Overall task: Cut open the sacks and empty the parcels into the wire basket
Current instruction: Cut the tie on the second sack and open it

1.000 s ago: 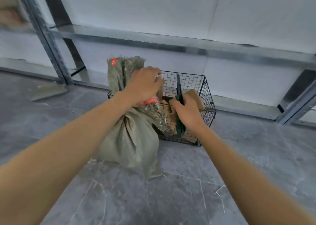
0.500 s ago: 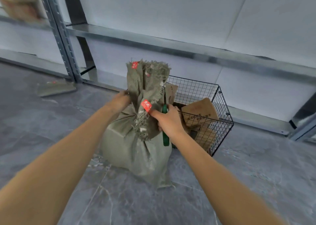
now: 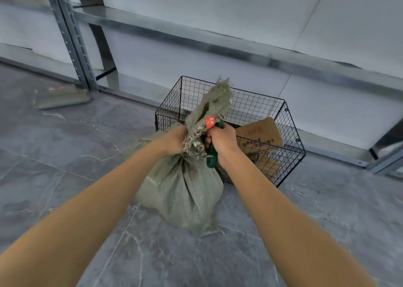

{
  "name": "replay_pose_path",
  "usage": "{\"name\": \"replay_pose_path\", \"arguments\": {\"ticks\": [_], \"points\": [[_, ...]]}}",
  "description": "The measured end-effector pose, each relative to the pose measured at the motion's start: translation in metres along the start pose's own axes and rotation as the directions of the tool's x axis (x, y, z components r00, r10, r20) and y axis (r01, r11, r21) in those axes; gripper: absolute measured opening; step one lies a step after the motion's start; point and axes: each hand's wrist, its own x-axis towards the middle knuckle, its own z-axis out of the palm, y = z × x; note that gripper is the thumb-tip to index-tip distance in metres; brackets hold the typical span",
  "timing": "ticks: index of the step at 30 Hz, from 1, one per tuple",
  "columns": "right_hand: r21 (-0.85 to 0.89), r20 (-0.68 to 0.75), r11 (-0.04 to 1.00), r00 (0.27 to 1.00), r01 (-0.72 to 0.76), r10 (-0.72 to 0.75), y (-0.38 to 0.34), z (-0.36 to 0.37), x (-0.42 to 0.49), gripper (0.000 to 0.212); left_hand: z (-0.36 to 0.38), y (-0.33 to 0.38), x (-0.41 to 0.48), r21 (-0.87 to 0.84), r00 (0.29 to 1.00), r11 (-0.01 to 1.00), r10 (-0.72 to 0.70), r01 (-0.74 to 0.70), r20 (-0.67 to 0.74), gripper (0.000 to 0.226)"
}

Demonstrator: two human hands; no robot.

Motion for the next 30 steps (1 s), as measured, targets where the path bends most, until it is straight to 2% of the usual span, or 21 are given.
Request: {"name": "replay_pose_path", "arguments": {"ticks": [1,3,4,5,7,8,10,11,14,19,23,27,30], "points": [[-0.005,-0.006,1.0,1.0,0.009,-0.009,-0.003,0.0,0.001,0.03,0.0,-0.001,0.007,-0.039,0.992,0.997,0.055,-0.059,-0.112,0.028],[-0.01,-0.002,0.999,0.999,0.044,-0.044,-0.013,-0.001,0.003,0.03,0.006,0.006,0.014,-0.12,0.982,0.989,0.067,-0.089,-0.174,0.033],[-0.01,0.007,0.997,0.997,0.071,-0.071,-0.019,-0.003,0.003,0.031,0.007,0.009,0.009,-0.08,0.976,0.99,0.096,-0.114,-0.197,0.035],[-0.007,0.018,0.995,0.995,0.103,-0.103,-0.025,-0.005,0.001,0.031,0.009,0.015,0.01,-0.175,0.975,0.977,0.082,-0.119,-0.207,0.039],[-0.006,0.038,0.987,0.986,0.16,-0.16,-0.034,-0.013,-0.002,0.027,0.013,0.022,0.012,-0.328,0.964,0.939,0.013,-0.103,-0.266,0.044],[-0.012,0.032,0.984,0.984,0.178,-0.178,-0.036,-0.017,-0.003,0.023,0.014,0.029,0.012,-0.368,0.963,0.928,-0.048,-0.056,-0.267,0.035],[0.0,0.011,0.984,0.984,0.176,-0.176,-0.038,-0.029,-0.006,0.009,0.013,0.029,0.023,-0.373,0.925,0.926,-0.091,-0.059,-0.37,0.013],[0.03,0.009,0.987,0.987,0.158,-0.159,-0.037,-0.035,-0.008,0.009,0.013,0.03,0.027,-0.43,0.921,0.901,-0.123,-0.052,-0.371,0.011],[0.082,0.049,0.994,0.996,0.07,-0.074,-0.033,-0.056,-0.021,0.01,0.018,0.036,0.037,-0.568,0.875,0.823,-0.249,-0.035,-0.415,0.034],[-0.139,0.074,0.99,0.997,-0.022,0.033,-0.01,-0.088,-0.037,0.012,0.043,0.039,0.047,-0.824,0.834,0.565,-0.469,0.031,-0.29,0.044],[-0.124,0.086,0.992,0.996,-0.013,0.024,0.016,-0.096,-0.039,0.011,0.075,0.042,0.048,-0.874,0.827,0.478,-0.522,0.081,-0.209,0.044],[-0.173,0.017,0.984,0.998,-0.051,0.055,0.03,-0.103,-0.032,0.022,0.104,0.04,0.05,-0.886,0.871,0.452,-0.472,0.106,-0.137,0.041],[-0.166,-0.032,0.985,0.998,-0.05,0.045,0.035,-0.118,-0.026,0.027,0.113,0.038,0.044,-0.872,0.954,0.469,-0.299,0.138,-0.01,0.012]]}}
